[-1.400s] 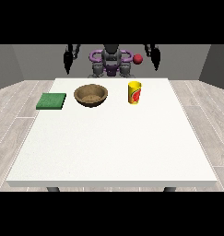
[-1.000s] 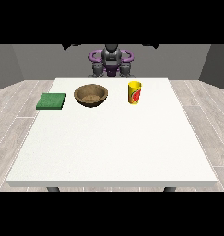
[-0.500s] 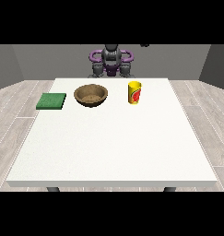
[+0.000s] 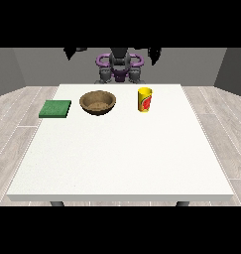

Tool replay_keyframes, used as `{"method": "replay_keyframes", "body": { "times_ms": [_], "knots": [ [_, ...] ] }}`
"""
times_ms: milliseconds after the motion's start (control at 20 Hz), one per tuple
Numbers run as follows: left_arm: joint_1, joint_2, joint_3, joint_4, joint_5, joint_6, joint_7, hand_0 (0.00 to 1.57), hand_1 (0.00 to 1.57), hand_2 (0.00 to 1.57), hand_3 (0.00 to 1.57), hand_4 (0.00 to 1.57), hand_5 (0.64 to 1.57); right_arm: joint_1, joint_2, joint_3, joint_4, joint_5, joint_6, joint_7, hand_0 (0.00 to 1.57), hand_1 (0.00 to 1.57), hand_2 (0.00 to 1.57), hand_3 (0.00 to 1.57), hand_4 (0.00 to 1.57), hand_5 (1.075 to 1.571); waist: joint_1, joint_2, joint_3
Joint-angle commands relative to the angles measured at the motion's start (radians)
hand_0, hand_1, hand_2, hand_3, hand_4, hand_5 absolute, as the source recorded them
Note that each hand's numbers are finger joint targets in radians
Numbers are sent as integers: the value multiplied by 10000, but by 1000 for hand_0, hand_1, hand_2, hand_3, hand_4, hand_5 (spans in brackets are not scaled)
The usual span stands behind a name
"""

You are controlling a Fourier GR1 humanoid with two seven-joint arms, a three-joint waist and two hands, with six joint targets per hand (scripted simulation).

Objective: Pick the cup and pour the ball into the bowl, then pick the bowl and place it on the pad

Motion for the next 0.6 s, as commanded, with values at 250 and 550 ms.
{"method": "replay_keyframes", "body": {
  "times_ms": [250, 550],
  "knots": [
    [-127, 711, 1387, 2925, 592, -1062, -3953, 0, 0, 0, 0, 407, 1484, -481, -574, -1021, 366, -795, 852, -1438, 0, 0, 0, 0, 678, 1547, -379, 1963, -9],
    [-546, 541, 1230, 4942, 259, -1201, -4927, 0, 0, 0, 0, 0, 1451, -829, -1222, -2062, 2044, -1445, 1598, -2063, 0, 0, 0, 0, 667, 1559, -115, 1638, -1]
  ]
}}
